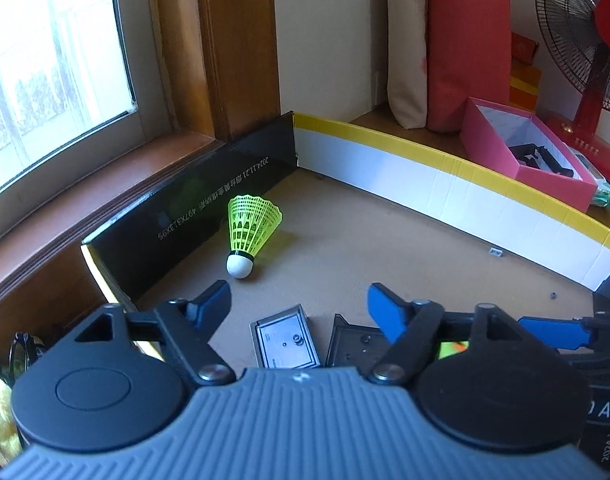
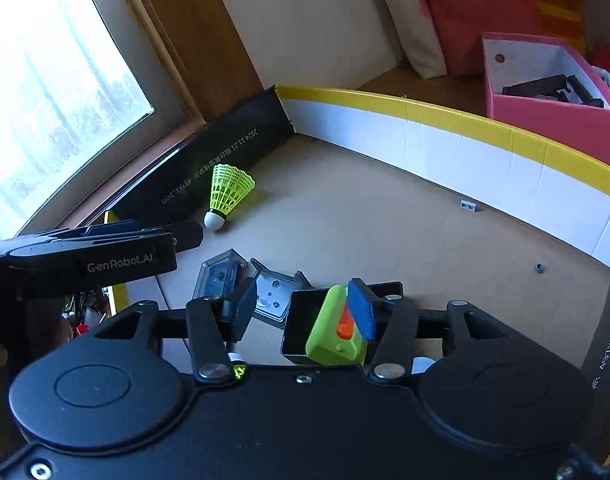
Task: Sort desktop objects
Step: 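Open the left gripper to drop the grey case while the right gripper releases the green block, then withdraw both open tools from the box back over the pile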
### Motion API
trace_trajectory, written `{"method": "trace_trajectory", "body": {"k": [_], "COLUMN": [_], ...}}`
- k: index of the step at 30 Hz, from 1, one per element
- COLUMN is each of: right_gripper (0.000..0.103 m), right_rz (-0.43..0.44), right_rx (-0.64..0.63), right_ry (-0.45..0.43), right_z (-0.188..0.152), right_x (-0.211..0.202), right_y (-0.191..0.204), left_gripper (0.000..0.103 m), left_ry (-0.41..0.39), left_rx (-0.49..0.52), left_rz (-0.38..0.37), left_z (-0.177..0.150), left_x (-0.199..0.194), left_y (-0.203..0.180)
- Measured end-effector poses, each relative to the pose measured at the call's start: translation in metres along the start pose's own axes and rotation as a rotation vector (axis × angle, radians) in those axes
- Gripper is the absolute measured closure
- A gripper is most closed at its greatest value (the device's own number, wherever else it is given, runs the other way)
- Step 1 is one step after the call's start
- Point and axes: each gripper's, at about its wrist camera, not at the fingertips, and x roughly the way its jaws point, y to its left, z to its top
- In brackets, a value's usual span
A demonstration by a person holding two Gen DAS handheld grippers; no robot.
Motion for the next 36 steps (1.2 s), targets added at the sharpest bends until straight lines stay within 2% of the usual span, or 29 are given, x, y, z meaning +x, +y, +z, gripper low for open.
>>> {"method": "trace_trajectory", "body": {"k": [4,5,9,15,22,26,28,32,36], "right_gripper": [0.039,0.031,0.020,0.011,0.007,0.007,0.007,0.004,0.002], "right_rz": [0.000,-0.002,-0.007,0.014,0.042,0.067,0.086,0.136,0.200], "right_rx": [0.006,0.007,0.007,0.020,0.021,0.006,-0.025,-0.110,-0.223], "right_ry": [-0.002,-0.005,-0.032,-0.051,-0.052,-0.048,-0.051,-0.065,-0.085], "right_z": [0.000,0.000,0.000,-0.004,-0.007,-0.009,-0.010,-0.015,-0.026], "right_x": [-0.002,-0.002,-0.009,-0.016,-0.024,-0.028,-0.031,-0.038,-0.045], "right_y": [-0.001,-0.002,-0.002,-0.003,0.002,0.013,0.024,0.052,0.091], "left_gripper": [0.002,0.000,0.000,0.000,0.000,0.000,0.000,0.000,0.000], "left_ry": [-0.013,-0.019,-0.026,-0.009,-0.036,-0.049,-0.042,0.056,0.035], "left_rx": [-0.005,-0.004,0.011,-0.039,-0.130,-0.264,-0.337,-0.412,-0.441], "left_rz": [0.016,0.024,0.053,0.077,0.117,0.156,0.156,0.201,0.286], "left_z": [-0.001,-0.001,-0.003,-0.011,-0.030,-0.050,-0.062,-0.080,-0.101], "left_x": [-0.006,-0.008,-0.017,-0.032,-0.057,-0.071,-0.078,-0.089,-0.114], "left_y": [-0.001,-0.001,-0.004,0.002,0.023,0.047,0.062,0.088,0.112]}}
